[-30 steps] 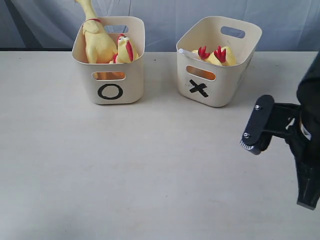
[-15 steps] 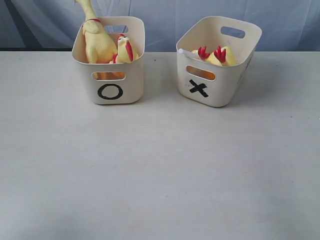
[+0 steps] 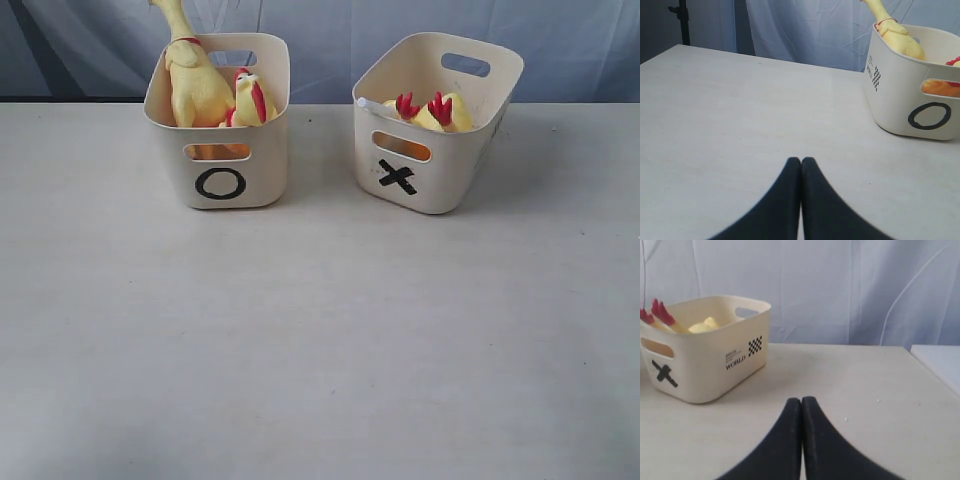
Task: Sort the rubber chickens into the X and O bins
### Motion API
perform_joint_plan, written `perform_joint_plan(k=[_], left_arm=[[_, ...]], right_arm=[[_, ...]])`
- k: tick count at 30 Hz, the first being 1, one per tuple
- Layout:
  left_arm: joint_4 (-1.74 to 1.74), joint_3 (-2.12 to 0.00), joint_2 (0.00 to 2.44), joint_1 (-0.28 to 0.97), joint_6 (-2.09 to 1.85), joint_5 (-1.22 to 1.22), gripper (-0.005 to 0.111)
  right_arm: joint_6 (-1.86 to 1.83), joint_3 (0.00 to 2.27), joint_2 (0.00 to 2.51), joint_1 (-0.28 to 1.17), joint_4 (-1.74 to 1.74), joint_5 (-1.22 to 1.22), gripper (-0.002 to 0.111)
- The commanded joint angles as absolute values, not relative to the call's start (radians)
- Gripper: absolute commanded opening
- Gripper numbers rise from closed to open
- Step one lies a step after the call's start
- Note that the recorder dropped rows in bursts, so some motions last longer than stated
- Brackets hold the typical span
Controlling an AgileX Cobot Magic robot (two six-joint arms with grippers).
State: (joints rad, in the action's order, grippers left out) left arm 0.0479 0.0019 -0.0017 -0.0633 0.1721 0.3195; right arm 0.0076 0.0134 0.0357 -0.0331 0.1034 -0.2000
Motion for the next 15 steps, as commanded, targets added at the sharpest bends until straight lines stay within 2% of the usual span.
perform_joint_plan(k=[1, 15], left_arm=[[0.043, 0.0, 0.0, -0.058, 0.173, 0.315, 0.0], [0.043, 0.0, 0.0, -0.058, 0.173, 0.315, 0.0]], right_arm=[[0.009, 0.0, 0.028, -0.04, 0.078, -0.31, -0.001], [-0.041, 0.0, 0.005, -0.04, 0.016, -0.324, -0.001]])
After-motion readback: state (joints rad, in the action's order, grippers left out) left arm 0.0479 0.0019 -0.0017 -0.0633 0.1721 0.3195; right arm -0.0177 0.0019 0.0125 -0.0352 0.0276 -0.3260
